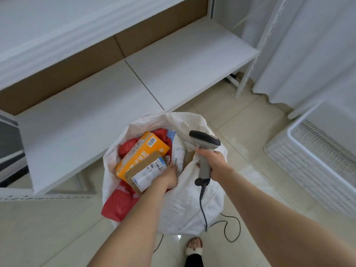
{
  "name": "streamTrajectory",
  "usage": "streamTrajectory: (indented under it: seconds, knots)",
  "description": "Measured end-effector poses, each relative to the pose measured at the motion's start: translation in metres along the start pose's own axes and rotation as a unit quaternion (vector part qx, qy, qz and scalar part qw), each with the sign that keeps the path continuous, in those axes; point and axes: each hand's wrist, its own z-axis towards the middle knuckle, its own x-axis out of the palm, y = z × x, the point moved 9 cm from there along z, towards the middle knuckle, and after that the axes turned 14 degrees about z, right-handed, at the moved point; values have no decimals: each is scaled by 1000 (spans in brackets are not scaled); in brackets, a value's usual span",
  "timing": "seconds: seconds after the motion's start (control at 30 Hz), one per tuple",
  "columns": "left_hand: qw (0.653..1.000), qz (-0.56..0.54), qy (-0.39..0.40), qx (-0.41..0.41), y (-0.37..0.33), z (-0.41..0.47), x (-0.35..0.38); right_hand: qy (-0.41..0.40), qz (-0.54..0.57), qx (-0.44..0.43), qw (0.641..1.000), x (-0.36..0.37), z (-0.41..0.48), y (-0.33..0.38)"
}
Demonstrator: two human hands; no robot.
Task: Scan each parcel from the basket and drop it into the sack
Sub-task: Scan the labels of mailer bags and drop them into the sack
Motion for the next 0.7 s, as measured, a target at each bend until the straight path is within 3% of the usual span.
streamTrajectory:
  seconds: [0.2, 0.4, 0.57, 0.7]
  knots:
    - [998, -63, 7, 5, 10, -30, 8, -15, -40, 12, 999, -5, -15, -21]
    - [985, -133, -82, -70, 22, -67, -8, -26, -35, -2, 999, -37, -48, -27]
    - [938, -230, -172, -196, 59, -110, -2, -45, -5, -15, 999, -59, -69, -46]
    - [892, -271, -200, -301, 102, -129, 12, -80, 48, -10, 996, -75, -83, -74]
